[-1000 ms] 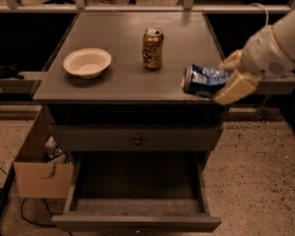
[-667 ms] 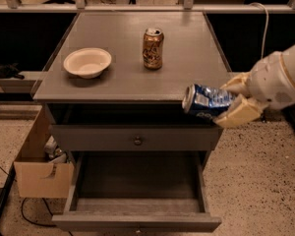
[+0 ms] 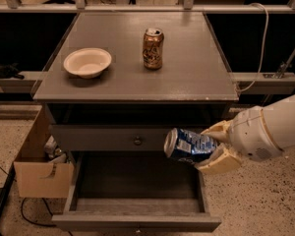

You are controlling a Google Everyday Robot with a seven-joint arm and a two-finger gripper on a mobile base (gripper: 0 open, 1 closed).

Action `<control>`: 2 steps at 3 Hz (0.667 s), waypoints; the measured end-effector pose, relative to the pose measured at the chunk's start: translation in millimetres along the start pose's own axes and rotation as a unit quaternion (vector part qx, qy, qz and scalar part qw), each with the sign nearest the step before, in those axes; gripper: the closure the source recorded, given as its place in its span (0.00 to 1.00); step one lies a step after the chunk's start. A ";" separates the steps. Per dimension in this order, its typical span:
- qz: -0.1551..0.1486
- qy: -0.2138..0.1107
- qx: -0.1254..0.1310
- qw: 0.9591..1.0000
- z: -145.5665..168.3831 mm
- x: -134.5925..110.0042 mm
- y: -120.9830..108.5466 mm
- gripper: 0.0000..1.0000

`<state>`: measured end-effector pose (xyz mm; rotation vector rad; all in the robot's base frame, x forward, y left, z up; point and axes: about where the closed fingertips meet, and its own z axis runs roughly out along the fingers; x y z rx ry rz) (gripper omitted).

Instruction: Place pepsi can into middle drawer

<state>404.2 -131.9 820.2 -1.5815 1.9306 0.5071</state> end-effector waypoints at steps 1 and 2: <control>0.000 0.001 0.000 1.000 0.2 0.3 0.3 1.00; 0.013 -0.002 0.003 1.000 13.6 6.2 -6.1 1.00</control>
Offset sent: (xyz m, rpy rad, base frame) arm 0.0209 0.0027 -0.0353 0.0280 0.0276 -0.0609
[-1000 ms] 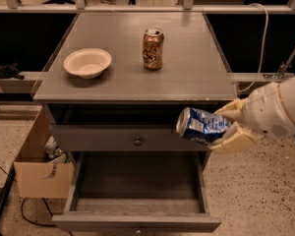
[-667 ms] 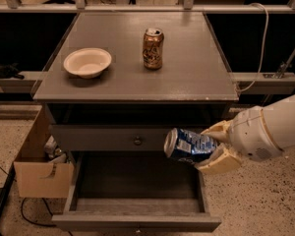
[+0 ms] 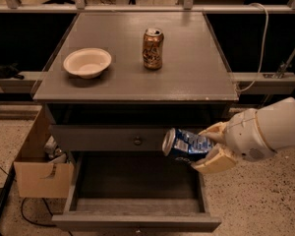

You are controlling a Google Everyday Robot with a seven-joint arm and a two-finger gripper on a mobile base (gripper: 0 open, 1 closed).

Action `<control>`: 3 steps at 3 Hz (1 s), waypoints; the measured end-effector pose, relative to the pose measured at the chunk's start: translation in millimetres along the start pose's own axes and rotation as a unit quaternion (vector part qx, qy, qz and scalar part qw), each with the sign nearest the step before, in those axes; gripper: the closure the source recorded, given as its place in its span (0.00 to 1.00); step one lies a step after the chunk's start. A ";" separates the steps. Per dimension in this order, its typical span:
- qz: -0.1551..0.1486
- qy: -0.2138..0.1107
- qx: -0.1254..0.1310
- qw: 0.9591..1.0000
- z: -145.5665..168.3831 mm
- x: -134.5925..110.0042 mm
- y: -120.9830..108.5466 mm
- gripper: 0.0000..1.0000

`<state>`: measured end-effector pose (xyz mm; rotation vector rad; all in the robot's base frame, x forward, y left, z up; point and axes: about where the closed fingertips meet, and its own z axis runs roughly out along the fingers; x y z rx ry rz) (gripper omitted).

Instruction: Place pepsi can into middle drawer

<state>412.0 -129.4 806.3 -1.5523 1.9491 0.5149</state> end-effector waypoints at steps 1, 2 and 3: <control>0.036 -0.012 -0.036 0.999 60.0 21.7 12.3 1.00; 0.070 -0.022 -0.084 0.994 133.2 49.7 40.9 1.00; 0.084 -0.025 -0.103 0.991 165.0 61.9 56.6 1.00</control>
Offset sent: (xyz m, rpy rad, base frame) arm -0.0280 0.0779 -0.1916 0.1333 0.2876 0.0140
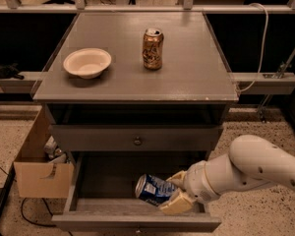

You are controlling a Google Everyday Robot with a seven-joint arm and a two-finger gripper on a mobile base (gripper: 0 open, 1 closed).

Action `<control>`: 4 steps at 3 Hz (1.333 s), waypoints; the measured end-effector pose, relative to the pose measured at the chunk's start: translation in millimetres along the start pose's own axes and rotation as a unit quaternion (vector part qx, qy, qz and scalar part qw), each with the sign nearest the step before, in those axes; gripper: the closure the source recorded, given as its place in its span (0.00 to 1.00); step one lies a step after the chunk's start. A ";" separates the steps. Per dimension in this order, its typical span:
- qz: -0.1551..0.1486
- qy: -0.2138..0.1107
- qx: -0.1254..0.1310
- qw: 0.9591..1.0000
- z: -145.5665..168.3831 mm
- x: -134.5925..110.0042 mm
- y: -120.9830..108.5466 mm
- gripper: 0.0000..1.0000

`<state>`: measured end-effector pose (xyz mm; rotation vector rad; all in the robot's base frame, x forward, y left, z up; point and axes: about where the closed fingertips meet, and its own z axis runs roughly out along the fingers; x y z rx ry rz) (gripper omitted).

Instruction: Place pepsi can into middle drawer

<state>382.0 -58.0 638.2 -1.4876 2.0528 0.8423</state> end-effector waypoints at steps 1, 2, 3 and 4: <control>0.007 -0.012 0.010 1.000 36.3 18.0 -6.6 1.00; 0.014 -0.017 0.049 0.999 65.1 33.4 -34.8 1.00; -0.002 -0.003 0.104 0.995 59.6 30.4 -89.6 1.00; -0.002 -0.003 0.104 0.995 59.7 30.5 -89.7 1.00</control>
Offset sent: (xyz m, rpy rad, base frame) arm 0.0572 0.0165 -0.1215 -0.0233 -0.1197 -0.1858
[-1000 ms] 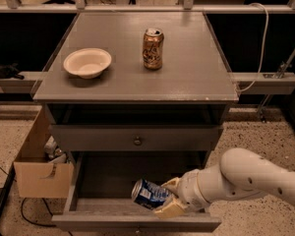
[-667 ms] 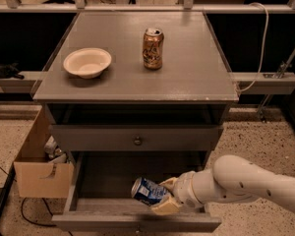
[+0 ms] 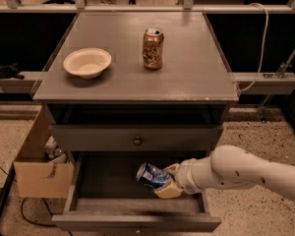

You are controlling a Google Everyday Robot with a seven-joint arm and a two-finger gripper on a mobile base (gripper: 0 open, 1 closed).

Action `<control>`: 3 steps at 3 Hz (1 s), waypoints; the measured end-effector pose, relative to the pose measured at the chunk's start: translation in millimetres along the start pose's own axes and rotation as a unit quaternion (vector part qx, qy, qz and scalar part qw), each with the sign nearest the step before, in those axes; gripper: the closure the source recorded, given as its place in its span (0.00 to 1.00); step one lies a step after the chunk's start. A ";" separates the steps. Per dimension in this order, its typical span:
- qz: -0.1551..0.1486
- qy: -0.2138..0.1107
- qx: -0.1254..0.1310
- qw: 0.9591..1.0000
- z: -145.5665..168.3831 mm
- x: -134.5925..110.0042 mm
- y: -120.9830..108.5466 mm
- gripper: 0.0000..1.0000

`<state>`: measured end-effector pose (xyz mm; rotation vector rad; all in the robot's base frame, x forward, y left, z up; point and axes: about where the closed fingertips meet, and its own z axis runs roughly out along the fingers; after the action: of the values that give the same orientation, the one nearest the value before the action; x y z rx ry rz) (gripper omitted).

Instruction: Place pepsi can into middle drawer

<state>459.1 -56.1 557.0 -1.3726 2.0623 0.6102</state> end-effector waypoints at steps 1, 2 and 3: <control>0.009 0.002 -0.001 1.000 20.3 6.4 -5.6 1.00; 0.026 0.002 -0.003 1.000 55.5 13.4 -26.1 1.00; 0.049 0.009 -0.011 0.999 91.4 28.7 -37.8 1.00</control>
Offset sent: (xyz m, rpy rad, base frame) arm 0.0671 0.0325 -0.0940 0.0275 0.0772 -0.0616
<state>505.2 -29.2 468.9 -1.2983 2.1535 0.6664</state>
